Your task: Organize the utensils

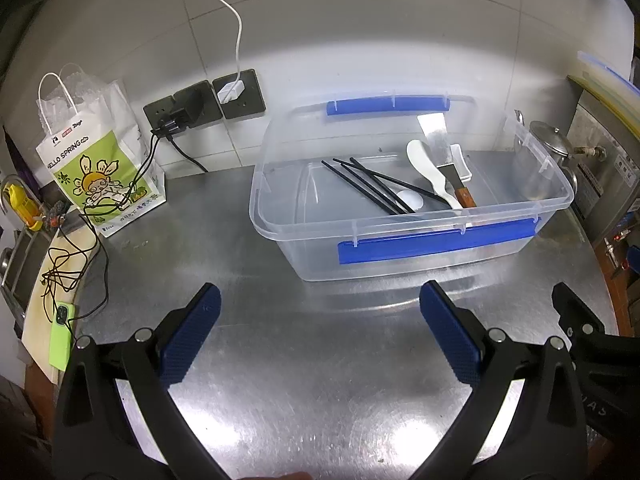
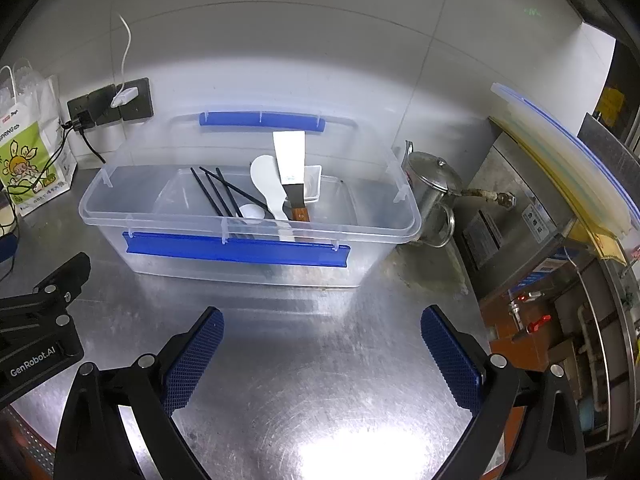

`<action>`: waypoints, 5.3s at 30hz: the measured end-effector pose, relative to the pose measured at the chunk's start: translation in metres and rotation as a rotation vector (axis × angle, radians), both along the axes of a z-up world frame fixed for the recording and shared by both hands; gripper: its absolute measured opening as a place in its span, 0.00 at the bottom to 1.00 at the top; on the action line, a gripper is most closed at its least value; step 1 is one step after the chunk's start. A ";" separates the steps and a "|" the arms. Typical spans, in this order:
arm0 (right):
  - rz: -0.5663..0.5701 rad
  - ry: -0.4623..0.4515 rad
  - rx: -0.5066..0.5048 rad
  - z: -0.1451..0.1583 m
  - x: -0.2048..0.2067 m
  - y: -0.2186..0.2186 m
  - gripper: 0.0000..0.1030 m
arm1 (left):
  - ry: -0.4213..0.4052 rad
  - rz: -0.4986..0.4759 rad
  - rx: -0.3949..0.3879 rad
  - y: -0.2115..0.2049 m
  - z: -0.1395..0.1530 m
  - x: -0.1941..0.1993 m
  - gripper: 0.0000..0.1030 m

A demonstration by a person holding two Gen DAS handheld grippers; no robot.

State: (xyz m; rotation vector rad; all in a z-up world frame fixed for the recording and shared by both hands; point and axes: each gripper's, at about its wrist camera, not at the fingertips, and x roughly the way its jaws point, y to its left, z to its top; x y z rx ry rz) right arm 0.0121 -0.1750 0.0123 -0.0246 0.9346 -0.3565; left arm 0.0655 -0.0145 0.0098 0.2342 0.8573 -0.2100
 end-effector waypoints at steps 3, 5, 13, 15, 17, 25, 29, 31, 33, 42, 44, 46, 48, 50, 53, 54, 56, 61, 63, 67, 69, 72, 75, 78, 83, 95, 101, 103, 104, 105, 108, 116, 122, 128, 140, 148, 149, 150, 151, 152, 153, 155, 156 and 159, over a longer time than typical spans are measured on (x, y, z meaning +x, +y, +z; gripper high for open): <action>0.000 0.001 0.000 0.000 0.000 0.000 0.95 | 0.006 -0.006 -0.001 -0.001 -0.001 -0.001 0.93; 0.000 0.000 0.003 0.000 -0.001 -0.001 0.95 | 0.007 -0.008 0.001 -0.002 -0.001 -0.001 0.93; 0.002 0.000 0.006 -0.001 -0.002 -0.002 0.95 | 0.011 -0.011 0.000 -0.003 -0.001 0.000 0.93; 0.002 -0.001 0.004 0.000 -0.001 -0.002 0.95 | 0.010 -0.012 0.001 -0.003 -0.001 0.000 0.93; 0.002 0.000 0.005 -0.001 -0.001 -0.002 0.95 | 0.010 -0.013 -0.002 -0.004 -0.001 0.001 0.93; 0.003 0.002 0.003 -0.001 0.000 -0.005 0.95 | 0.009 -0.021 0.000 -0.007 -0.001 0.004 0.93; 0.009 0.002 -0.001 0.000 0.002 -0.004 0.95 | 0.008 -0.019 0.000 -0.007 0.001 0.004 0.93; 0.010 0.002 -0.001 0.000 0.003 -0.004 0.95 | 0.008 -0.020 0.000 -0.007 0.001 0.005 0.93; 0.009 0.001 -0.003 0.001 0.003 -0.004 0.95 | 0.009 -0.019 0.000 -0.007 0.001 0.005 0.93; 0.008 0.004 -0.007 0.000 0.004 -0.003 0.95 | 0.010 -0.014 0.000 -0.006 0.001 0.006 0.93; 0.007 0.006 -0.005 0.000 0.005 -0.003 0.95 | 0.012 -0.015 0.000 -0.006 0.001 0.006 0.93; 0.005 0.007 -0.006 0.000 0.006 -0.004 0.95 | 0.013 -0.016 0.001 -0.006 0.000 0.007 0.93; 0.005 0.008 -0.006 0.000 0.006 -0.005 0.95 | 0.015 -0.017 0.001 -0.006 0.000 0.007 0.93; 0.002 0.006 -0.006 0.000 0.006 -0.006 0.95 | 0.016 -0.017 0.002 -0.006 -0.001 0.008 0.93; -0.001 0.006 -0.005 -0.001 0.007 -0.007 0.95 | 0.016 -0.018 0.002 -0.006 -0.001 0.008 0.93; -0.001 0.006 -0.005 -0.001 0.007 -0.007 0.95 | 0.016 -0.018 0.002 -0.006 -0.001 0.009 0.93; -0.004 0.008 -0.006 -0.001 0.007 -0.008 0.95 | 0.016 -0.019 0.001 -0.006 -0.001 0.009 0.93; -0.006 0.008 -0.004 -0.002 0.006 -0.009 0.95 | 0.018 -0.018 0.002 -0.006 -0.001 0.008 0.93; -0.005 0.009 -0.005 -0.002 0.007 -0.009 0.95 | 0.020 -0.019 0.003 -0.007 -0.002 0.010 0.93; -0.007 0.012 -0.005 -0.003 0.007 -0.010 0.95 | 0.021 -0.018 0.004 -0.007 -0.003 0.011 0.93; -0.007 0.012 -0.004 -0.003 0.007 -0.010 0.95 | 0.022 -0.018 0.002 -0.007 -0.003 0.011 0.93; -0.008 0.012 -0.006 -0.003 0.007 -0.011 0.95 | 0.021 -0.018 0.003 -0.007 -0.003 0.011 0.93; -0.008 0.012 -0.006 -0.003 0.007 -0.010 0.95 | 0.021 -0.019 0.004 -0.007 -0.003 0.011 0.93; -0.007 0.012 -0.005 -0.003 0.007 -0.010 0.95 | 0.022 -0.019 0.004 -0.007 -0.003 0.011 0.93; -0.008 0.014 -0.004 -0.004 0.007 -0.010 0.95 | 0.023 -0.020 0.003 -0.007 -0.004 0.011 0.93; -0.008 0.018 -0.005 -0.006 0.007 -0.011 0.95 | 0.024 -0.025 0.005 -0.010 -0.006 0.012 0.93; -0.008 0.021 -0.006 -0.007 0.008 -0.011 0.95 | 0.026 -0.026 0.003 -0.010 -0.006 0.012 0.93; -0.008 0.022 -0.008 -0.007 0.008 -0.011 0.95 | 0.026 -0.026 0.003 -0.011 -0.007 0.011 0.93; -0.008 0.022 -0.009 -0.007 0.008 -0.011 0.95 | 0.026 -0.027 0.003 -0.011 -0.006 0.012 0.93; -0.008 0.022 -0.009 -0.008 0.007 -0.011 0.95 | 0.026 -0.028 0.003 -0.011 -0.007 0.012 0.93; -0.009 0.022 -0.009 -0.008 0.007 -0.011 0.95 | 0.027 -0.028 0.002 -0.012 -0.007 0.012 0.93; -0.009 0.023 -0.010 -0.008 0.008 -0.011 0.95 | 0.027 -0.029 0.003 -0.011 -0.007 0.013 0.93; -0.007 0.024 -0.010 -0.008 0.008 -0.011 0.95 | 0.029 -0.028 0.001 -0.012 -0.007 0.012 0.93; -0.008 0.024 -0.009 -0.008 0.008 -0.011 0.95 | 0.031 -0.029 0.001 -0.012 -0.008 0.012 0.93; -0.007 0.026 -0.010 -0.008 0.008 -0.013 0.95 | 0.031 -0.030 0.001 -0.012 -0.008 0.013 0.93; -0.009 0.026 -0.009 -0.007 0.010 -0.013 0.95 | 0.045 -0.036 -0.003 -0.014 -0.009 0.017 0.93; -0.011 0.026 -0.010 -0.007 0.010 -0.013 0.95 | 0.046 -0.036 -0.004 -0.015 -0.009 0.018 0.93; -0.011 0.026 -0.009 -0.007 0.011 -0.014 0.95 | 0.046 -0.036 -0.004 -0.015 -0.010 0.018 0.93; -0.011 0.027 -0.010 -0.007 0.011 -0.014 0.95 | 0.047 -0.037 -0.005 -0.015 -0.009 0.019 0.93; -0.012 0.028 -0.016 -0.007 0.011 -0.013 0.95 | 0.048 -0.039 -0.013 -0.014 -0.009 0.019 0.93; -0.015 0.028 -0.023 -0.006 0.011 -0.013 0.95 | 0.043 -0.040 -0.028 -0.013 -0.008 0.019 0.93; -0.021 0.024 -0.040 -0.006 0.012 -0.013 0.95 | 0.028 -0.037 -0.024 -0.014 -0.005 0.020 0.93; -0.020 0.024 -0.037 -0.005 0.012 -0.014 0.95 | 0.021 -0.036 -0.019 -0.014 -0.004 0.020 0.93; -0.017 0.020 -0.019 -0.004 0.013 -0.015 0.95 | 0.019 -0.040 -0.015 -0.016 -0.004 0.021 0.93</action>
